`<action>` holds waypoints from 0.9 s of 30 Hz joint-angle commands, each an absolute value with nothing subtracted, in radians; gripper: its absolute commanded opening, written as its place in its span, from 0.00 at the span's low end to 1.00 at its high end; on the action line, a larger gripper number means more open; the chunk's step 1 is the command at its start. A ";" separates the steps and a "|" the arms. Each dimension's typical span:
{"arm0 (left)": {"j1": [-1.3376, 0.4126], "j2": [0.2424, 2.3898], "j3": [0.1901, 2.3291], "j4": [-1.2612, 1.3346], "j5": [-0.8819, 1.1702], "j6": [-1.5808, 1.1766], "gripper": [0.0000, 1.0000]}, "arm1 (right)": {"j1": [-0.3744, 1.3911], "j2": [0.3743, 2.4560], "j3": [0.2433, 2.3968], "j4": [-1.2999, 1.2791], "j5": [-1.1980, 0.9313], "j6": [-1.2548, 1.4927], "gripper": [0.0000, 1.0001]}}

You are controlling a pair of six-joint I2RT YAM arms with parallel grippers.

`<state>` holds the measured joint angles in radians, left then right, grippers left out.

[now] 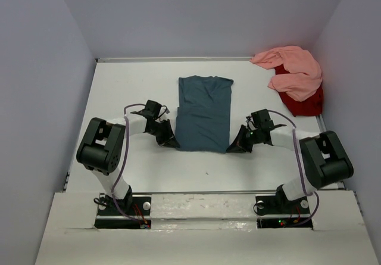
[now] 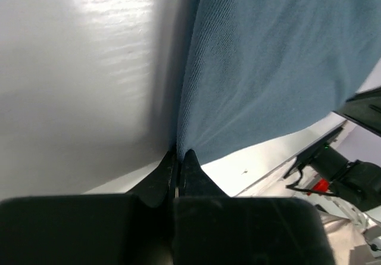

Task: Fold and stack the t-shirts
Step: Grab one side of the 2/3 rectangular tshirt with both arms, then fold the long partially folded tshirt into a neat square

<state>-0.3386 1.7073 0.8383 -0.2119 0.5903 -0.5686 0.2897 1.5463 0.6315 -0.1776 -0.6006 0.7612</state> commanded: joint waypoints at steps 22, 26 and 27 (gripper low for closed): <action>-0.345 1.354 1.044 -0.715 0.416 -0.416 0.00 | 0.299 1.077 0.862 -0.810 -0.557 0.657 0.00; -0.345 1.397 1.133 -0.704 0.428 -0.445 0.00 | 0.299 1.109 0.916 -0.810 -0.542 0.650 0.00; -0.345 1.405 1.146 -0.701 0.429 -0.459 0.00 | 0.299 1.123 0.926 -0.811 -0.538 0.650 0.00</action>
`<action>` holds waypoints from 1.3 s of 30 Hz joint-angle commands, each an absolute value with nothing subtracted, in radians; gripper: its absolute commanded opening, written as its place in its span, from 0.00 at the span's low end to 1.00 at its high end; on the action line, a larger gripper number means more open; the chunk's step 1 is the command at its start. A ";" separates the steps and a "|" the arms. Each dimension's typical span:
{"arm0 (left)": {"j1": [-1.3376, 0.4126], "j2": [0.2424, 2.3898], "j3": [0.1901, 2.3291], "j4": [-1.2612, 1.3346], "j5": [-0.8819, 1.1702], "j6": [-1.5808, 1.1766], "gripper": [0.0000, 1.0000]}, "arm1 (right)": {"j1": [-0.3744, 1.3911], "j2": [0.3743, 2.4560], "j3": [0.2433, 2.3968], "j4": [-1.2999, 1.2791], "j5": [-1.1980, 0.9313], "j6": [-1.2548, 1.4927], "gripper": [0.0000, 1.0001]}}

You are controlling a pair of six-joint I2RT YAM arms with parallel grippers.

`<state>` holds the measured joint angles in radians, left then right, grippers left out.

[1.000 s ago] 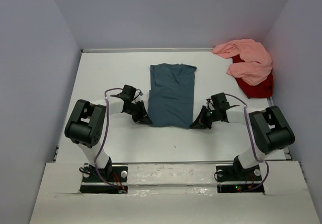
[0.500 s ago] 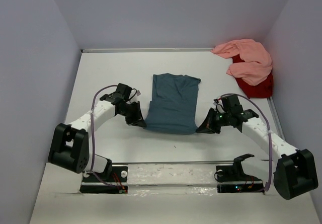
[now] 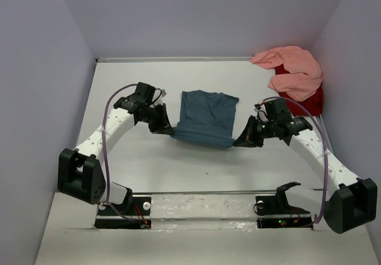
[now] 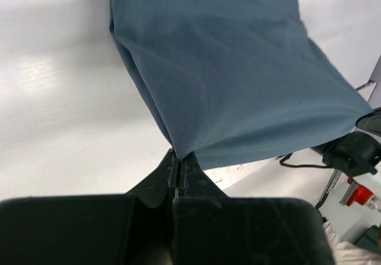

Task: Fold and stack the t-shirts
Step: Fold the long partially folded tshirt into a neat square

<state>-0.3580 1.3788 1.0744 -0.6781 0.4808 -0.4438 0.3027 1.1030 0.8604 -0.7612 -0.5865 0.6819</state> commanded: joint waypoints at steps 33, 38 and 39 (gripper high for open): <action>-0.345 1.692 1.474 -0.643 0.405 -0.459 0.00 | 0.262 1.414 1.239 -0.781 -0.448 0.531 0.00; -0.345 1.736 1.522 -0.640 0.406 -0.462 0.00 | 0.253 1.454 1.269 -0.770 -0.448 0.519 0.00; -0.345 1.744 1.529 -0.638 0.408 -0.463 0.00 | 0.242 1.468 1.275 -0.766 -0.448 0.517 0.00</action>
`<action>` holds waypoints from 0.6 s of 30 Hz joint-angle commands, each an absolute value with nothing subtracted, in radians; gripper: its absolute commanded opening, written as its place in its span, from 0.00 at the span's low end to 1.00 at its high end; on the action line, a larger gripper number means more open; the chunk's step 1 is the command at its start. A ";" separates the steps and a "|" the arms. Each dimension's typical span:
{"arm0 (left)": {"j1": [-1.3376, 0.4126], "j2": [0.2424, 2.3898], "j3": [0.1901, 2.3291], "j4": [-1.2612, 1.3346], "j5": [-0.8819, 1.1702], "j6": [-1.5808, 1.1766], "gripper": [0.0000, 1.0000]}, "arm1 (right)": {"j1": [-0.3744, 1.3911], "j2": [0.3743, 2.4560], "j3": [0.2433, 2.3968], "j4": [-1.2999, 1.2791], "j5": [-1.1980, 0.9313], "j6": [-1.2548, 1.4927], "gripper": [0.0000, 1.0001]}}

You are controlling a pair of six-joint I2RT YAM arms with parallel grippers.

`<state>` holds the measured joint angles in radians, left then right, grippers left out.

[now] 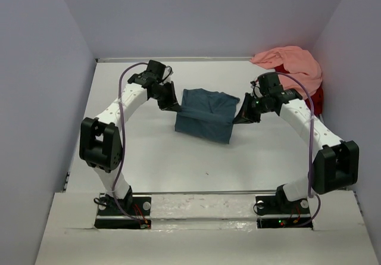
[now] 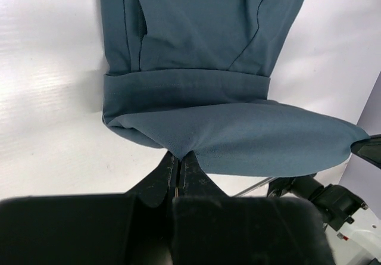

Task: Fold and stack the t-shirts
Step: Fold the long partially folded tshirt into a neat square

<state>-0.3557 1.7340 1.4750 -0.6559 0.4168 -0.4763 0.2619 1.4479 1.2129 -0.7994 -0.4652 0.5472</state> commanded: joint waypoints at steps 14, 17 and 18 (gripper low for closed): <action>-0.344 1.888 1.718 -0.653 0.420 -0.460 0.00 | 0.215 1.604 1.390 -0.727 -0.434 0.488 0.00; -0.345 1.925 1.772 -0.663 0.420 -0.459 0.00 | 0.195 1.632 1.414 -0.726 -0.433 0.477 0.00; -0.344 1.936 1.801 -0.667 0.420 -0.459 0.00 | 0.195 1.637 1.425 -0.726 -0.431 0.476 0.00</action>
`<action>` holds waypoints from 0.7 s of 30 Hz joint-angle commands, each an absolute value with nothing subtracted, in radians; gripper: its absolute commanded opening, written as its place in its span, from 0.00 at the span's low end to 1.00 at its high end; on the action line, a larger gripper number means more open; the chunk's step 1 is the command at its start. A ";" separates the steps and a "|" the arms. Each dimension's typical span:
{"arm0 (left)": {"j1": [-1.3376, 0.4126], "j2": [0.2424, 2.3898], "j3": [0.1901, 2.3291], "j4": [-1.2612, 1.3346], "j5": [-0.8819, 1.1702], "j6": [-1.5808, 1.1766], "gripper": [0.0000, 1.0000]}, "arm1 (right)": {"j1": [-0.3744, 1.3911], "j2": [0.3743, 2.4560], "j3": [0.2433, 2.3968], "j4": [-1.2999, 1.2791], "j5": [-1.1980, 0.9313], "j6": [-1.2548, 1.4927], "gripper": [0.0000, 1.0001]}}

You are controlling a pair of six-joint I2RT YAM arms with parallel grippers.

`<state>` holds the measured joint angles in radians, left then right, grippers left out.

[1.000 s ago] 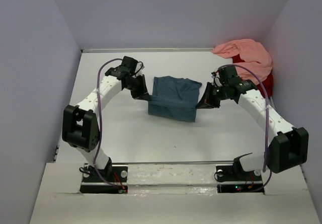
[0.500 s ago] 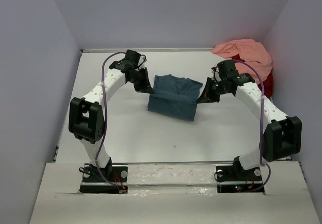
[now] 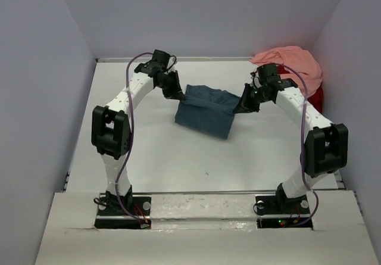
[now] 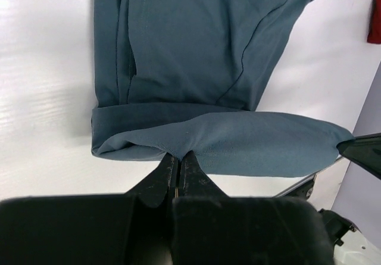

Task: Fold and stack the t-shirts
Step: Fold the long partially folded tshirt into a neat square

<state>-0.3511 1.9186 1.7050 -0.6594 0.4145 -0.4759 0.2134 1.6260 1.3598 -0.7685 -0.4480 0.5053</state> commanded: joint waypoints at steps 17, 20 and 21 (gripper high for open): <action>-0.345 2.192 2.131 -0.716 0.449 -0.466 0.00 | 0.115 1.778 1.572 -0.712 -0.394 0.433 0.00; -0.345 2.229 2.155 -0.684 0.456 -0.466 0.00 | 0.104 1.818 1.597 -0.686 -0.364 0.426 0.00; -0.345 2.236 2.155 -0.651 0.456 -0.466 0.00 | 0.104 1.824 1.598 -0.672 -0.357 0.426 0.00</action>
